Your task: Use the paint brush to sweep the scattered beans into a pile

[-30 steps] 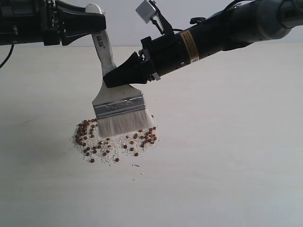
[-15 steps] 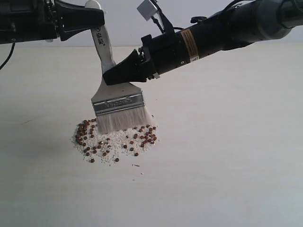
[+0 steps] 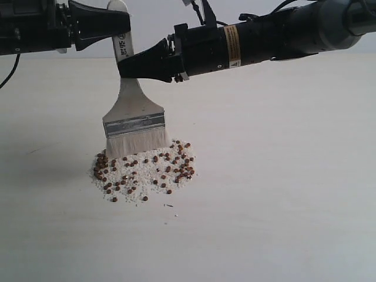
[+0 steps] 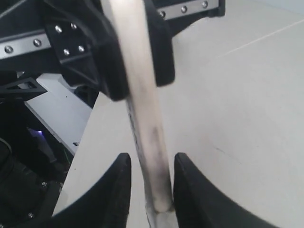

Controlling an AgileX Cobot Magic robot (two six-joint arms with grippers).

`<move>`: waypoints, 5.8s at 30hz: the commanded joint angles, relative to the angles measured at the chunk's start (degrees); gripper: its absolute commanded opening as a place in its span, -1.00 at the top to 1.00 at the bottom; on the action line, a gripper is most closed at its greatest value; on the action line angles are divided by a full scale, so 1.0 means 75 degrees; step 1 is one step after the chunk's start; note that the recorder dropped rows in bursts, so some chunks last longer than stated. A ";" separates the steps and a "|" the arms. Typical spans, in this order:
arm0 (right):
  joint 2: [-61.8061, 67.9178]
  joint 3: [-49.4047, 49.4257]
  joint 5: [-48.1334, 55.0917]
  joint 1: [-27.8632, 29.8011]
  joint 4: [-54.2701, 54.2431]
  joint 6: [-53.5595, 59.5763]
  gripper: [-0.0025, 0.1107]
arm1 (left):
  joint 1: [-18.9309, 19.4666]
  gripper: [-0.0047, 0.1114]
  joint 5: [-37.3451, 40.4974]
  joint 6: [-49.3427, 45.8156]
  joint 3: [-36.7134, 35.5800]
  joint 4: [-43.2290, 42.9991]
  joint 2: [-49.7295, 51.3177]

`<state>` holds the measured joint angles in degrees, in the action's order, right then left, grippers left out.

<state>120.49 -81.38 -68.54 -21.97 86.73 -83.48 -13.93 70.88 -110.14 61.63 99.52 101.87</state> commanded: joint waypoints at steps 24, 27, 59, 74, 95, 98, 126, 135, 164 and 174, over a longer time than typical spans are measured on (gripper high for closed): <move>-0.0062 -0.0033 -0.0189 -0.0008 -0.0261 0.0436 0.43 | -0.0135 0.92 -0.0123 0.0348 -0.0013 0.0057 -0.0013; -0.0062 -0.0033 -0.0189 -0.0008 -0.0118 0.0436 0.43 | -0.0202 0.92 -0.0123 0.0348 -0.0013 0.0057 0.0002; -0.2151 0.0189 0.7775 -0.0008 0.1762 -0.0454 0.96 | 0.0952 0.92 -0.0724 0.0338 -0.0688 0.0057 -0.0330; -0.3249 0.1477 1.0374 -0.0008 0.1762 -0.0558 0.96 | 0.0952 0.92 -0.5788 0.0329 -0.3572 0.0057 -0.4194; -0.4192 0.1753 0.8029 -0.0008 0.1668 -0.0859 0.96 | 0.0952 0.92 -0.7885 0.2479 -0.6822 0.0057 -1.2116; -0.4281 0.1753 0.8140 -0.0008 0.1762 -0.0859 0.96 | 0.0952 0.92 -0.7871 0.2986 -0.6943 0.0057 -1.2525; -0.4364 0.1753 0.8257 -0.0008 0.1762 -0.0050 0.96 | 0.0952 0.92 -0.9268 0.1938 -0.8217 0.0008 -1.2682; -0.4364 0.1792 0.9560 -0.0008 0.1762 0.0943 0.96 | 0.0952 0.92 -0.9268 0.1938 -0.8217 0.0008 -1.2682; -0.5162 0.4655 1.1781 -0.1694 0.1762 0.0818 0.96 | 0.0952 0.92 -0.9283 0.1938 -0.8217 0.0008 -1.2682; -0.5223 0.4661 1.1749 -0.1694 0.1762 -0.1138 0.96 | 0.0952 0.92 -0.9284 0.1938 -0.8217 -0.0011 -1.2682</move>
<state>81.86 -46.49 19.01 -34.56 99.75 -90.70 -6.91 1.22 -95.50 0.13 99.49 7.07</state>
